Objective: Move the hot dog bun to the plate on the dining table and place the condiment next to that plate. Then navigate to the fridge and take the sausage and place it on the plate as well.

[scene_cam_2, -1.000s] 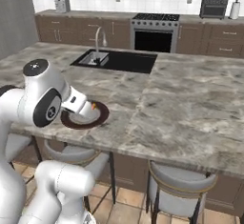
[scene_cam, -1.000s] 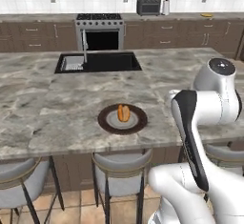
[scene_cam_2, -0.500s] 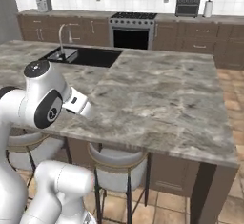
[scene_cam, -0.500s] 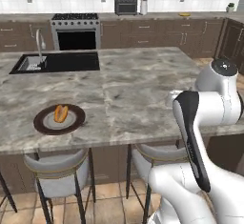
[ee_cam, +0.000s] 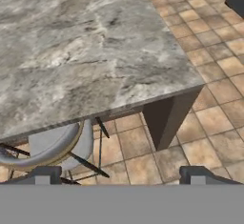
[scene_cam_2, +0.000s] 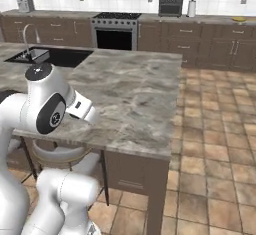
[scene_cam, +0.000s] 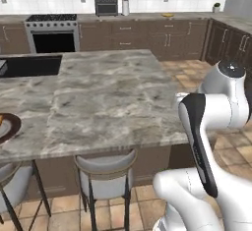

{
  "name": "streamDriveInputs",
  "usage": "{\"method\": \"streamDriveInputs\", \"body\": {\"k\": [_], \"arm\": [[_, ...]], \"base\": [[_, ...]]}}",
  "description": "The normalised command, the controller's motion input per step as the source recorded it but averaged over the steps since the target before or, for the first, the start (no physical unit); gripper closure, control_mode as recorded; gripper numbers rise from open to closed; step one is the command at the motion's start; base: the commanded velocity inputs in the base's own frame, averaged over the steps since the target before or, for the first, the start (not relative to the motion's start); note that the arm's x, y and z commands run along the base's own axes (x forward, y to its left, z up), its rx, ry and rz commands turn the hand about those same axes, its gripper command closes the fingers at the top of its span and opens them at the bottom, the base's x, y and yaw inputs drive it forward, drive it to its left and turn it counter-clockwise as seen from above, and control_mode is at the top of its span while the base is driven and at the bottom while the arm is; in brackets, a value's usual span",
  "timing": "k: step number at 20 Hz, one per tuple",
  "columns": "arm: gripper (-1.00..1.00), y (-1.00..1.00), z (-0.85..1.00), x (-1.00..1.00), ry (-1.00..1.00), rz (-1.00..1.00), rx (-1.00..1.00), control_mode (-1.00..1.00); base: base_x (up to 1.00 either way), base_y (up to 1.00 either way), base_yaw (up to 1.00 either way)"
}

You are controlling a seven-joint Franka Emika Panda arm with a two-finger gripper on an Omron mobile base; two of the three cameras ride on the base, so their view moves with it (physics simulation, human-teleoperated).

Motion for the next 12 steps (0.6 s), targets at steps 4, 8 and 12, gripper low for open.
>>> {"method": "streamDriveInputs", "body": {"k": [4, 8, 12], "arm": [[-1.00, 0.00, 0.00, 0.00, 0.00, 0.00, 0.00, 1.00], [-1.00, 0.00, 0.00, 0.00, 0.00, 0.00, 0.00, 1.00], [-1.00, 0.00, 0.00, 0.00, 0.00, 0.00, 0.00, 1.00]], "base": [[0.05, -1.00, -0.01], [0.22, -1.00, 0.00], [0.42, -1.00, 0.00]]}}
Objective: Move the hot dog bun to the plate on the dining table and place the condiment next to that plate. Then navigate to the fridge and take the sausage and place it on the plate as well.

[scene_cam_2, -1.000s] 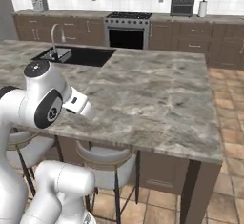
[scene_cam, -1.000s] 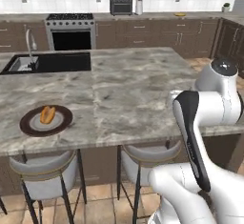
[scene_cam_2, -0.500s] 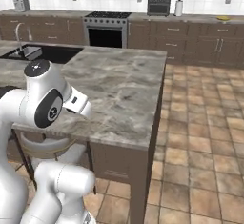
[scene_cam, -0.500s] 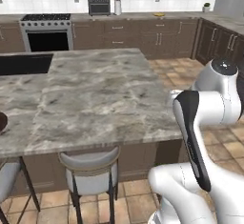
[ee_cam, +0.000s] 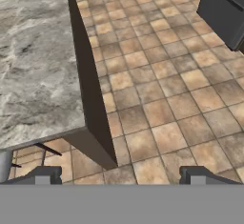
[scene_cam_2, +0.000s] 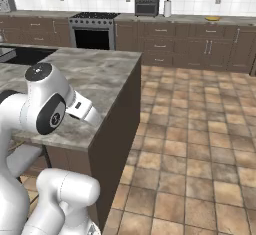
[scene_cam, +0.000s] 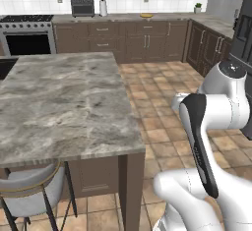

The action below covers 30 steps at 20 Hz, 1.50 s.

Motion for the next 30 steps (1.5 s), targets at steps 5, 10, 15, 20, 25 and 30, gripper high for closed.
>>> {"method": "streamDriveInputs", "body": {"k": [5, 10, 15, 20, 25, 30], "arm": [[-1.00, 0.00, 0.00, 0.00, 0.00, 0.00, 0.00, 1.00], [-1.00, 0.00, 0.00, 0.00, 0.00, 0.00, 0.00, 1.00], [-1.00, 0.00, 0.00, 0.00, 0.00, 0.00, 0.00, 1.00], [-1.00, 0.00, 0.00, 0.00, 0.00, 0.00, 0.00, 1.00], [-1.00, 0.00, 0.00, 0.00, 0.00, 0.00, 0.00, 1.00], [-1.00, 0.00, 0.00, 0.00, 0.00, 0.00, 0.00, 1.00]], "base": [[0.79, -1.00, 0.00], [1.00, -1.00, 0.01], [1.00, -0.88, 0.05], [1.00, -0.55, 0.13], [1.00, -0.37, 0.17], [1.00, -0.39, 0.10]]}}
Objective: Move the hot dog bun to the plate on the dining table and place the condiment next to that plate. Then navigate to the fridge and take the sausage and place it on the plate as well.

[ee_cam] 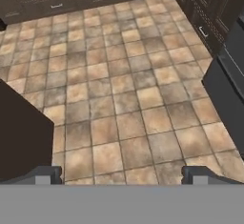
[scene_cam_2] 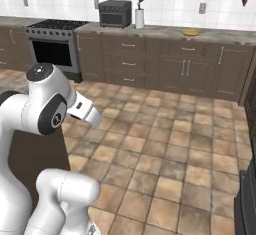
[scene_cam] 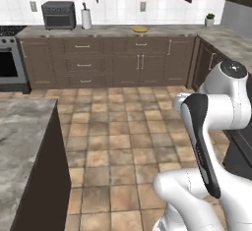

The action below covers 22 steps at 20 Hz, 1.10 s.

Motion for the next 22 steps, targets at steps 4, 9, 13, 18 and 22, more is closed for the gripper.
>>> {"method": "streamDriveInputs", "body": {"k": [4, 9, 13, 18, 22], "arm": [[-1.00, 0.00, 0.00, 0.00, 0.00, 0.00, 0.00, 1.00], [-1.00, 0.00, 0.00, 0.00, 0.00, 0.00, 0.00, 1.00], [-1.00, 0.00, 0.00, 0.00, 0.00, 0.00, 0.00, 1.00], [-1.00, 0.00, 0.00, 0.00, 0.00, 0.00, 0.00, 1.00], [-1.00, 0.00, 0.00, 0.00, 0.00, 0.00, 0.00, 1.00]], "base": [[1.00, -0.31, 0.00], [1.00, -0.31, -0.04], [1.00, -0.44, -0.06], [1.00, -0.39, -0.06], [1.00, -0.42, -0.05]]}}
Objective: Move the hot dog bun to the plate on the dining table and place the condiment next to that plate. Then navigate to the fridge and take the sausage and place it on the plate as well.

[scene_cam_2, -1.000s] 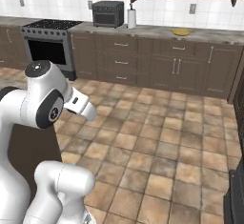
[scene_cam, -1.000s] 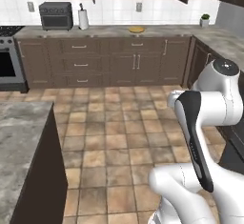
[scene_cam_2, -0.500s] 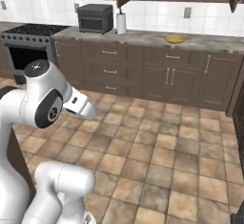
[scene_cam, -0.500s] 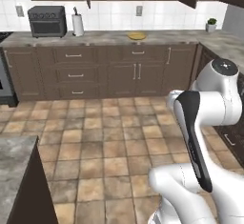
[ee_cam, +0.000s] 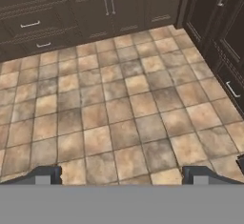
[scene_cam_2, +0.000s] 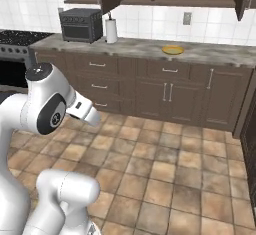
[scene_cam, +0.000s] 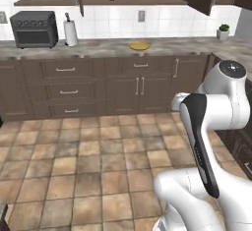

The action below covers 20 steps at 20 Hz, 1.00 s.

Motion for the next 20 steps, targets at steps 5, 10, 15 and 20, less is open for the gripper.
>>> {"method": "streamDriveInputs", "body": {"k": [5, 10, 15, 20], "arm": [[-1.00, 0.00, 0.00, 0.00, 0.00, 0.00, 0.00, 1.00], [-1.00, 0.00, 0.00, 0.00, 0.00, 0.00, 0.00, 1.00], [-1.00, 0.00, 0.00, 0.00, 0.00, 0.00, 0.00, 1.00], [-1.00, 0.00, 0.00, 0.00, 0.00, 0.00, 0.00, 1.00]], "base": [[1.00, -0.37, -0.01], [1.00, -0.38, 0.00], [1.00, -0.35, 0.00], [1.00, -0.36, 0.00]]}}
